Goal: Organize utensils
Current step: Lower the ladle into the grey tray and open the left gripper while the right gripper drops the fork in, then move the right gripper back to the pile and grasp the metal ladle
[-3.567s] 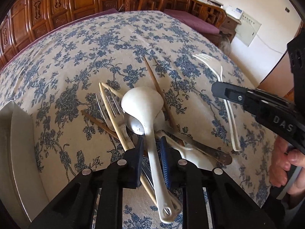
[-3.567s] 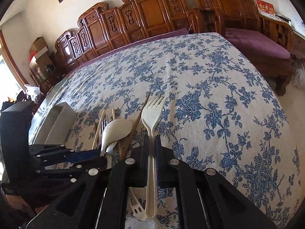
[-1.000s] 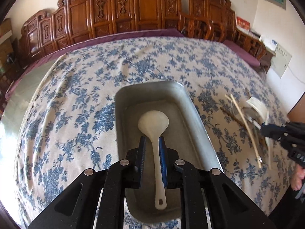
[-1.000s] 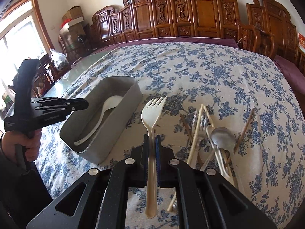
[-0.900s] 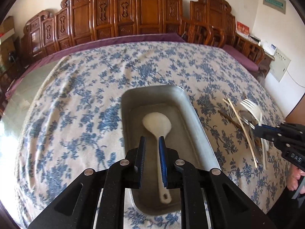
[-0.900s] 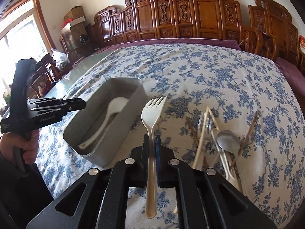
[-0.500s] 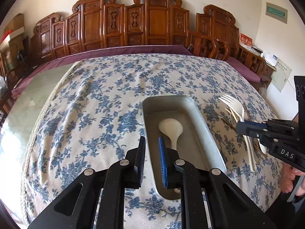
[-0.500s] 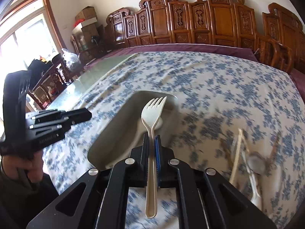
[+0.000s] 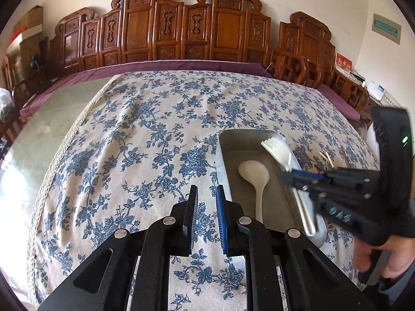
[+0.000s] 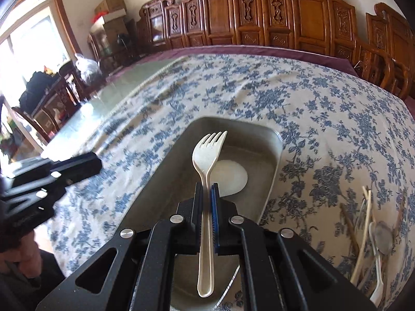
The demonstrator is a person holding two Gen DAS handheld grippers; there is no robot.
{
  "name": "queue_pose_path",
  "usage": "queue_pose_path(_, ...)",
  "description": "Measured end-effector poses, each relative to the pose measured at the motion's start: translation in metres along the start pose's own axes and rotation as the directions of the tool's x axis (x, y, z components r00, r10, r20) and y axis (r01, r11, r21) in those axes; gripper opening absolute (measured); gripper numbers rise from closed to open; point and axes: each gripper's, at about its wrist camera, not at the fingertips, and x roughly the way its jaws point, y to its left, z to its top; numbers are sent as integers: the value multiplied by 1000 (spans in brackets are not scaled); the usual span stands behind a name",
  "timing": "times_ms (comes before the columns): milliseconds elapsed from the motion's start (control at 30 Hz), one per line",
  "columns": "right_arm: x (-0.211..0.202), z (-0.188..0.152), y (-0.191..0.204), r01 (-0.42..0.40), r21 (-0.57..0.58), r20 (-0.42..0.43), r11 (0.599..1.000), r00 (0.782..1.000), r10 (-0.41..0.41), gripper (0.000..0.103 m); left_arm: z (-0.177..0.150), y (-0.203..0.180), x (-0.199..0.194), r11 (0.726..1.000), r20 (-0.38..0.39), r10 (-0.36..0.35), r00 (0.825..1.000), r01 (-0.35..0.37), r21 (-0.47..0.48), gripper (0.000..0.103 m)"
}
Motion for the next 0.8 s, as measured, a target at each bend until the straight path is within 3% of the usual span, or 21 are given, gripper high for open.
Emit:
queue_pose_path(200, 13, -7, 3, 46, -20, -24, 999, 999, -46, 8, 0, -1, -2, 1000, 5, 5, 1000, -5, 2, 13)
queue_pose_path(533, 2, -5, -6, 1, -1, -10, 1000, 1000, -1, 14, 2, -11, -3, 1000, 22, -2, 1000, 2, 8, 13)
queue_pose_path(800, -49, -15, -32, -6, 16, 50, 1000, 999, 5, 14, 3, -34, -4, 999, 41, -22, 999, 20, 41, 13)
